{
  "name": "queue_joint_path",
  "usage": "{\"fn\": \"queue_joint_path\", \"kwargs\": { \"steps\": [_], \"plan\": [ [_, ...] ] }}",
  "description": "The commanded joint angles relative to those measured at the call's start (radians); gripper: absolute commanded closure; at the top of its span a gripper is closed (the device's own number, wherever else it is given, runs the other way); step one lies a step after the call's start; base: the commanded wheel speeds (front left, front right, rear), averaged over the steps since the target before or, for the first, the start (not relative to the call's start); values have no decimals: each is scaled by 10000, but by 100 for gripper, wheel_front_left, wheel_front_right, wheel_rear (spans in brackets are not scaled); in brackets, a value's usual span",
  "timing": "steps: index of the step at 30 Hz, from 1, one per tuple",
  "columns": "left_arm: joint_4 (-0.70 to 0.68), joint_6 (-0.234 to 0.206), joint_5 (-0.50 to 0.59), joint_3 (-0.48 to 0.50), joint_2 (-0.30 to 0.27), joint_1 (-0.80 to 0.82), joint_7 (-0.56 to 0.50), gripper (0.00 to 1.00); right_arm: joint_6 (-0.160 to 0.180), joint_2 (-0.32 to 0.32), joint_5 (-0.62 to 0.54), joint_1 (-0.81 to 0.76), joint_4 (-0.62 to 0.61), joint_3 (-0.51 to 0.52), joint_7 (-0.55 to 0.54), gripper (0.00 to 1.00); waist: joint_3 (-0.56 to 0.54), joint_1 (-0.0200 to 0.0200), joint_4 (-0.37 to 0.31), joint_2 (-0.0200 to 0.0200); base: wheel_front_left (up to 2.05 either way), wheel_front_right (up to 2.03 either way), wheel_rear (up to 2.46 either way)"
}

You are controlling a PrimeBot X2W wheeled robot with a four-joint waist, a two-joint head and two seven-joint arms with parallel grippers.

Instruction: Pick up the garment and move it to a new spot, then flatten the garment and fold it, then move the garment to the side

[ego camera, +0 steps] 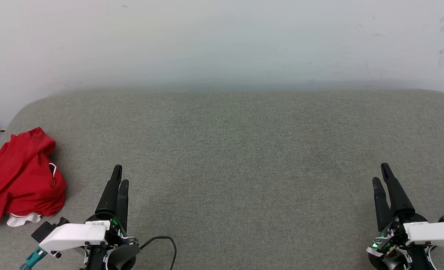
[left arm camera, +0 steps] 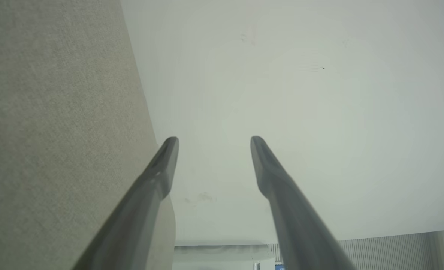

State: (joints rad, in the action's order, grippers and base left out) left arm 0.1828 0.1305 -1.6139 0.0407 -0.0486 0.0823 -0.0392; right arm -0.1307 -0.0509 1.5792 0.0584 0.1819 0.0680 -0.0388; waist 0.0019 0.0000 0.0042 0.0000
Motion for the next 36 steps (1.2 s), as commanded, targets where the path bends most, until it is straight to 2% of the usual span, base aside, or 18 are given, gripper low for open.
{"fn": "queue_joint_path", "kwargs": {
  "steps": [1,6,11,36],
  "plan": [
    [-374,2,67,-108,-16,232,123,0,0,-19,-106,97,-373,-80,128,0,-3,0,9,0,0,0,0],
    [-753,2,400,-320,-18,216,340,0,0,-91,-425,37,-690,-195,343,0,-9,0,27,0,0,0,0],
    [-1039,2,1129,-469,-43,183,543,0,0,-151,-1366,-44,-926,-219,544,0,-12,0,42,0,0,0,0],
    [-1340,3,7299,-688,-136,-46,1420,0,0,-2,-8391,-296,-1455,-202,1351,0,-62,0,134,0,0,0,0]
  ]
}}
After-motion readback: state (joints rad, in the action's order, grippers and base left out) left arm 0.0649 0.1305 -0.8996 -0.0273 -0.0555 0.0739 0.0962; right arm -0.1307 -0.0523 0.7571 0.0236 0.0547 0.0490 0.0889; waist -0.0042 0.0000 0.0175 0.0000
